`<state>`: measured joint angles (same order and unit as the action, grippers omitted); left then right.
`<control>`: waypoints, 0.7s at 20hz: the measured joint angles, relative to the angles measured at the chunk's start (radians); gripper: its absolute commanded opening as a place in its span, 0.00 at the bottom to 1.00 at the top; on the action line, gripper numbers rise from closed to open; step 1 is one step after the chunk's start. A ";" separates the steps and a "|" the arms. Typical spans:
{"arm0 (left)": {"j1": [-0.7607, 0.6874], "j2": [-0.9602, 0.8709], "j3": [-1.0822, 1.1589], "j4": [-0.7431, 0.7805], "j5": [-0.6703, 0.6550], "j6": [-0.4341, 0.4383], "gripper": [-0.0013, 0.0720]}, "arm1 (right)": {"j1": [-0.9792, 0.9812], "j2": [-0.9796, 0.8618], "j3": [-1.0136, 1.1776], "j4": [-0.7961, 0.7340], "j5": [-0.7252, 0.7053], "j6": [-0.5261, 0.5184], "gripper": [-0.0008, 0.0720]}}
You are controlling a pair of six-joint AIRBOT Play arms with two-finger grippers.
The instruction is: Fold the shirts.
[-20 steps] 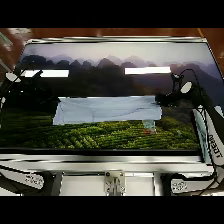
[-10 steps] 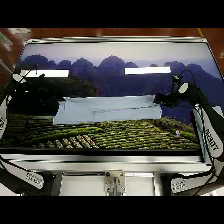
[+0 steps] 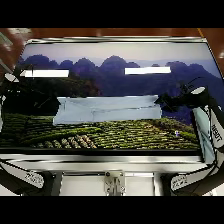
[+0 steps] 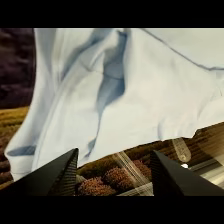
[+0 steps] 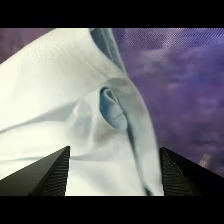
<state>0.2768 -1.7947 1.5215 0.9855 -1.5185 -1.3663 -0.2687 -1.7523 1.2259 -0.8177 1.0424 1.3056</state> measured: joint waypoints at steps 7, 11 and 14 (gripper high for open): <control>-0.031 0.055 0.000 -0.068 0.013 0.000 0.25 | 0.030 -0.026 0.000 0.114 -0.007 -0.081 0.10; -0.124 0.071 -0.003 -0.196 0.122 0.031 0.09 | 0.034 0.118 0.000 0.132 0.035 -0.127 0.10; -0.272 0.072 -0.031 -0.239 0.264 0.044 0.09 | 0.035 0.267 0.000 0.131 0.107 -0.112 0.10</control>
<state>0.0044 -1.7229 1.4902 0.7467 -1.2541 -1.3220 -0.2333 -1.4853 1.2255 -0.6865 1.1496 1.1934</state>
